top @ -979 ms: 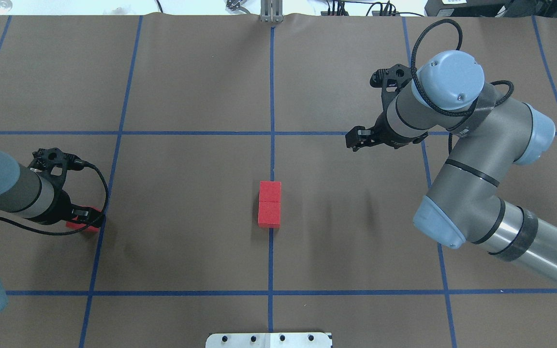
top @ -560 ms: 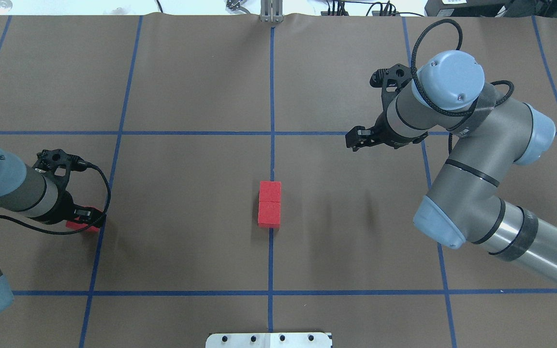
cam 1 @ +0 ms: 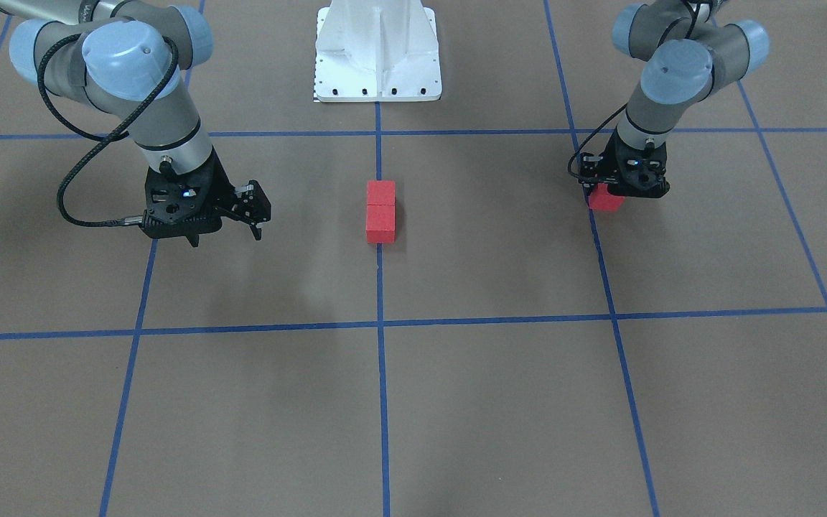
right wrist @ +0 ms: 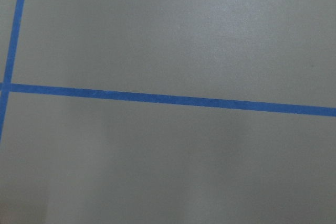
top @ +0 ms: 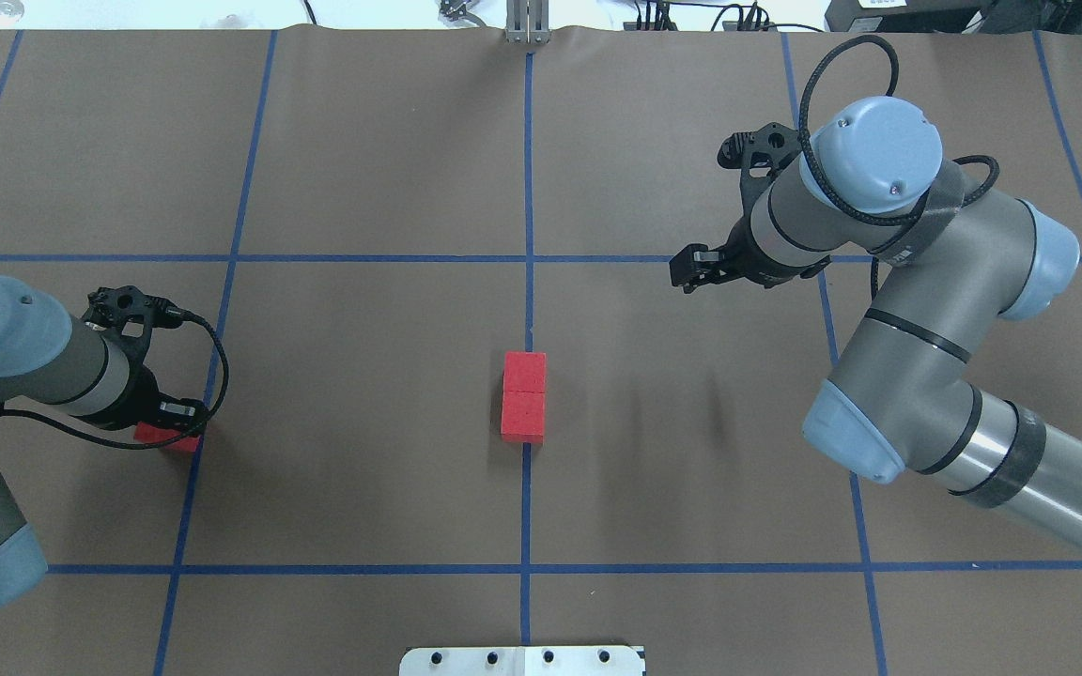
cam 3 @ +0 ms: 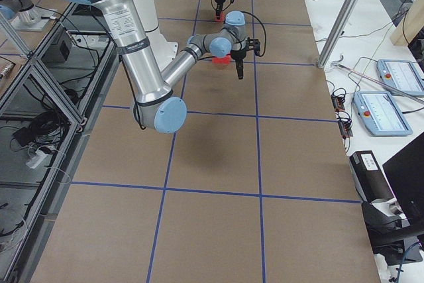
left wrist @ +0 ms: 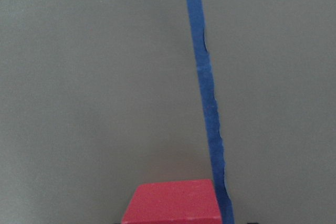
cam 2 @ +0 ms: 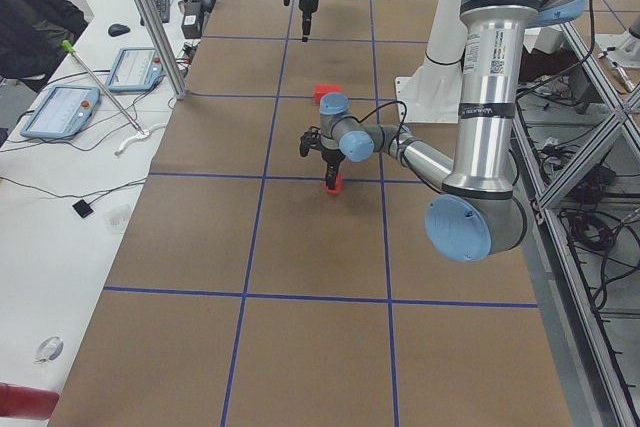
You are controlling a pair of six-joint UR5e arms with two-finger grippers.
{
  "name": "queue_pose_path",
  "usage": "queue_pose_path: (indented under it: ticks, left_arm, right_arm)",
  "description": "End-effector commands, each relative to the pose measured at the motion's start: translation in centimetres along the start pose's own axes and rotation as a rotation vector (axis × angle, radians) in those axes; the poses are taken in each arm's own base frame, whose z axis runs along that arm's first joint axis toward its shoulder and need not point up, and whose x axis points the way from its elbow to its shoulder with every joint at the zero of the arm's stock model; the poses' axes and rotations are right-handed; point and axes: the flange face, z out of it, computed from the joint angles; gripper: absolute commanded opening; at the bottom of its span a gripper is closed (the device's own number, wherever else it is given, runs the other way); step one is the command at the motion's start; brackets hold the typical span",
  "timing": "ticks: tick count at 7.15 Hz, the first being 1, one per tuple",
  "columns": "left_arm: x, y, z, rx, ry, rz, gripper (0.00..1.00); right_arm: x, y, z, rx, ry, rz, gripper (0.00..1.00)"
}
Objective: Form red blocks into L shape at center
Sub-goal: 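Grasp the last red cube with the left gripper and lift it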
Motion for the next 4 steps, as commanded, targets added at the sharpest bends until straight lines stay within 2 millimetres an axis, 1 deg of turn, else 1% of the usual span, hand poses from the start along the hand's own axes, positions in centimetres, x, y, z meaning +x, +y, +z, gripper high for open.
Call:
queue_pose_path:
  ticks: [1,2,3,4]
  left_arm:
    - [1.5,-0.7,-2.5,-0.012,0.041,-0.01,0.0]
    - [4.4,-4.9,-6.8,-0.015,0.082,-0.064,0.0]
    - [7.5,-6.4,-8.3,-0.026,0.073,-0.207,0.0]
    - [9.3,-7.9,-8.3,-0.034,0.07,-0.386,0.0]
  right_arm:
    - [0.0,0.0,0.2,-0.003,0.003,0.001,1.0]
    - [0.0,0.0,0.1,-0.002,0.002,0.0,1.0]
    - [0.0,0.0,0.2,-0.003,0.003,-0.001,1.0]
    - [0.1,0.0,0.3,-0.004,0.004,0.0,1.0]
